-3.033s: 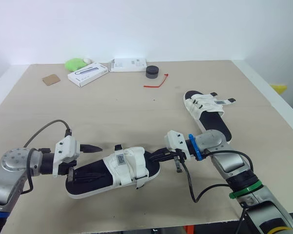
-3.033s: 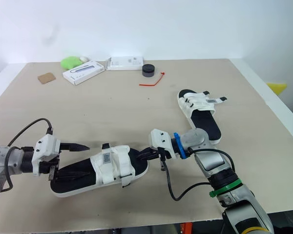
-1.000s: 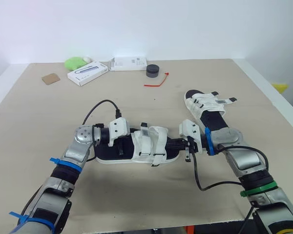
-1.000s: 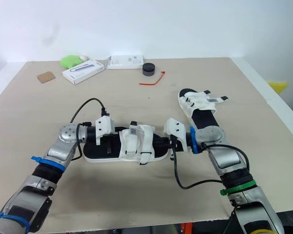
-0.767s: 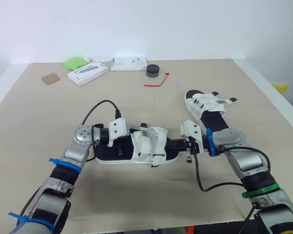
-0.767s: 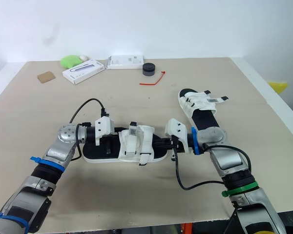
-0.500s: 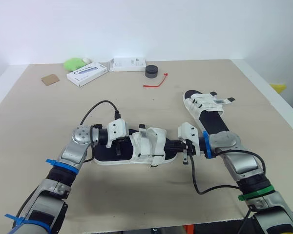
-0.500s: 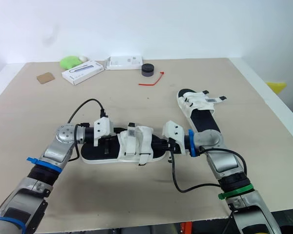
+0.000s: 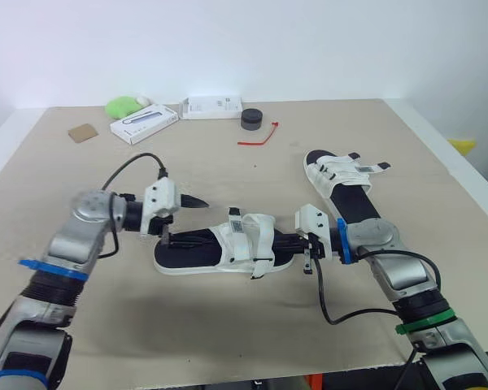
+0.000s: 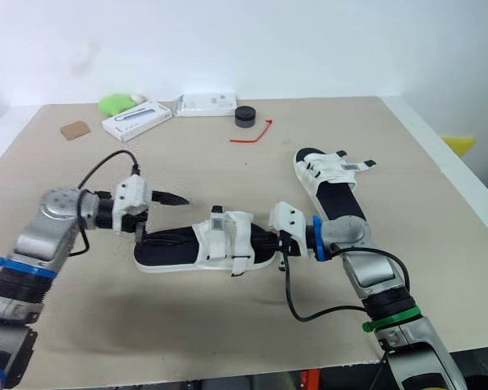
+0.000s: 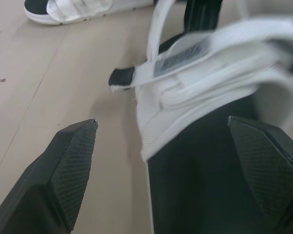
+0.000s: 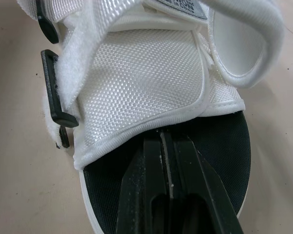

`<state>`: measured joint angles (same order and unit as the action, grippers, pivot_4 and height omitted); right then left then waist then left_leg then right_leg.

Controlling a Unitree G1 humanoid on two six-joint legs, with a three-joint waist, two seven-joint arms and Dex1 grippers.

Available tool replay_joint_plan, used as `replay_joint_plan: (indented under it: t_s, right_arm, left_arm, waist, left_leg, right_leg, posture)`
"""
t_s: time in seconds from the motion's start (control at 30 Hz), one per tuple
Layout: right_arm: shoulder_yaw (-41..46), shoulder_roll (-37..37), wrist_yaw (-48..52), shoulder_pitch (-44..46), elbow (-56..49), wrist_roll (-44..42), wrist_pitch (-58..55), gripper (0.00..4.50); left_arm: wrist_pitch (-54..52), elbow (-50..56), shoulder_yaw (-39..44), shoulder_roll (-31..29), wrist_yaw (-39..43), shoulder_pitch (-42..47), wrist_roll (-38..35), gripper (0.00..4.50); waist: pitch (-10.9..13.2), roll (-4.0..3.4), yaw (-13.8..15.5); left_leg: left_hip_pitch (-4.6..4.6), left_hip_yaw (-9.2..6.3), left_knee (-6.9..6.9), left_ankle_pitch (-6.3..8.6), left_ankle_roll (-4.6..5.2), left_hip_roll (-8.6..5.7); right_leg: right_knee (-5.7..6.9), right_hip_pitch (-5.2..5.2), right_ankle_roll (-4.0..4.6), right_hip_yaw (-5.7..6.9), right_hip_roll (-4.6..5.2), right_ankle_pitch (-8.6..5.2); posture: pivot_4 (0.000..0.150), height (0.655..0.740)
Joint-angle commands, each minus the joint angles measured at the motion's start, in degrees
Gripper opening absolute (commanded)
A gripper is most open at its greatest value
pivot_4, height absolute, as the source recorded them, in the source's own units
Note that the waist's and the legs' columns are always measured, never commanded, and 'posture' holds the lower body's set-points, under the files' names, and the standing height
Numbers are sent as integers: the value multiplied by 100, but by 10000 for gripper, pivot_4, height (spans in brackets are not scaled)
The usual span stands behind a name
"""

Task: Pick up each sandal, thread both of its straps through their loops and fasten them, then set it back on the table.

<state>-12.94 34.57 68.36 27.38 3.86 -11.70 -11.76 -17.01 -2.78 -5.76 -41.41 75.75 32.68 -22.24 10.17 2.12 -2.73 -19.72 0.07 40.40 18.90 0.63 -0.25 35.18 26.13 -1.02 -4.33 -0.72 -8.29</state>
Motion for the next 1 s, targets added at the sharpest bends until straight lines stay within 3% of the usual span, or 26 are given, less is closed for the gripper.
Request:
replay_joint_plan:
  t_s: [0.03, 0.17, 0.23, 0.37, 0.57, 1.0]
  right_arm:
    - [-52, 40, 26, -15, 77, 91, -4, 0]
    - [-66, 25, 34, 25, 119, 88, 17, 0]
    - [-84, -6, 36, 70, 173, 96, 37, 0]
    - [-125, -52, 60, 143, 258, 106, 69, 0]
    - [-141, -54, 126, 207, 339, 140, 105, 0]
    - [-135, -61, 155, 258, 280, 162, 50, 0]
  left_arm:
    - [-1664, 1176, 505, -564, 246, -246, -1322, 44168]
    - [-2903, 2254, 803, -978, 156, -782, -2482, 44168]
    - [-2946, 2801, 778, -1039, 88, -1316, -2605, 44168]
    - [-1799, 3293, 16, -841, -86, -2242, -1455, 44168]
    - [-774, 2647, -604, -99, -502, -2057, -506, 44168]
    - [-290, 1606, -1191, 857, -554, -1403, -4, 44168]
  waist:
    - [0, 0, -9]
    - [0, 0, -2]
    - [0, -1, -5]
    - [0, -2, 0]
    - [3, -3, 4]
    - [2, -4, 8]
  left_leg:
    - [0, 1, 0, 1, 1, 1]
    - [2, -4, -1, 2, 3, 2]
    - [4, -3, 0, 2, 2, 1]
    - [25, 0, -1, 1, 0, 2]
    - [80, 9, 0, -5, -3, -1]
    - [68, 3, -2, 3, 6, -4]
  right_leg:
    - [0, 0, -1, 0, 0, -3]
    - [5, 0, -2, 3, 1, -16]
    - [5, -2, -2, 3, 2, -17]
    - [7, -16, 5, 2, -1, -19]
    - [3, -81, 31, 6, -3, -30]
    - [-3, -79, 0, 2, 1, -23]
  posture:
    - [1500, 7400]
    - [1500, 7400]
    - [1500, 7400]
    - [1500, 7400]
    - [1500, 7400]
    - [1500, 7400]
